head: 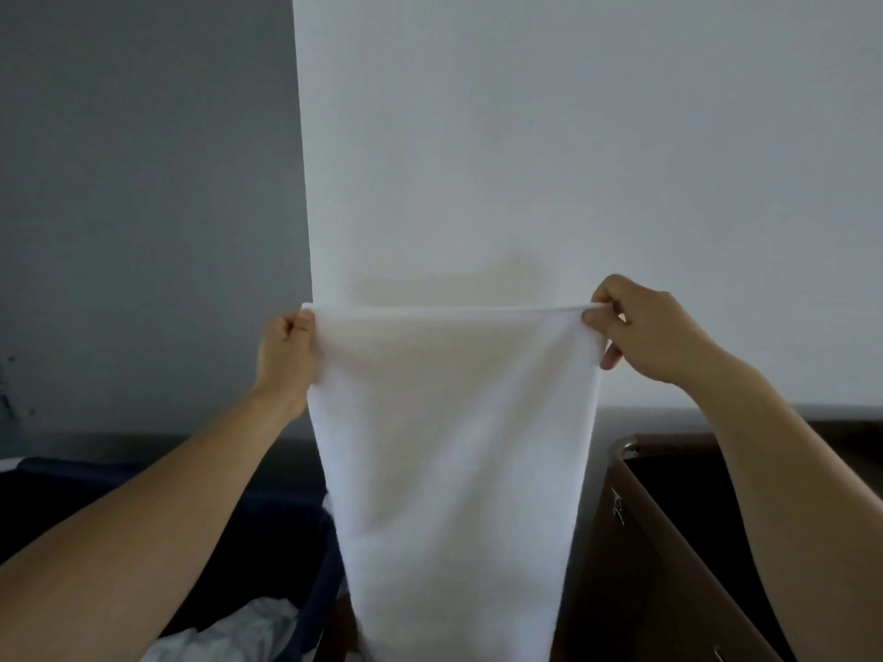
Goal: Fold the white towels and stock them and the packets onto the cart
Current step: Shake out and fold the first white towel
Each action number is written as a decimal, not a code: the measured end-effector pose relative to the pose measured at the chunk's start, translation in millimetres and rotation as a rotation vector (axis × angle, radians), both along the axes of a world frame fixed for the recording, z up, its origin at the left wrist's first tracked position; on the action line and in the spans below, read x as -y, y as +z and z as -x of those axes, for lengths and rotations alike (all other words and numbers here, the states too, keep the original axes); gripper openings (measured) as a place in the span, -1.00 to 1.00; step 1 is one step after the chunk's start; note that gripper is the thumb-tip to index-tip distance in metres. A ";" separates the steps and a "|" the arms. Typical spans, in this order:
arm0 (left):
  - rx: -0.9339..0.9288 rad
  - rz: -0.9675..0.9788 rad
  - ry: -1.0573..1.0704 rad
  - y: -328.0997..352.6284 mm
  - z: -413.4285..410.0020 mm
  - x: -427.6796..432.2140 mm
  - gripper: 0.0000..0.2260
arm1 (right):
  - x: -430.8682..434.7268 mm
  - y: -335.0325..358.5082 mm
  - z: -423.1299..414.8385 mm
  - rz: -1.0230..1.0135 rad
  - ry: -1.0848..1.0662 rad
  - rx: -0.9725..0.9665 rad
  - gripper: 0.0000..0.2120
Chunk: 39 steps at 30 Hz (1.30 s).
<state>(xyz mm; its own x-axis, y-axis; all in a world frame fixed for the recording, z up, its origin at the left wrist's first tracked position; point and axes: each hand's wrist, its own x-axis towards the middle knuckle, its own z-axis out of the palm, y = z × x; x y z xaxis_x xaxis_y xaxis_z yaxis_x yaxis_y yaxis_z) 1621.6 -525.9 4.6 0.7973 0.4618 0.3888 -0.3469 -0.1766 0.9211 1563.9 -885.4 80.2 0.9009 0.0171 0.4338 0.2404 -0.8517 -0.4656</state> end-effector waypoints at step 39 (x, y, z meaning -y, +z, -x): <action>-0.008 -0.188 -0.029 24.0 -45.2 10.3 -0.89 | 3.3 -39.9 -46.2 -0.970 -0.024 0.166 -0.84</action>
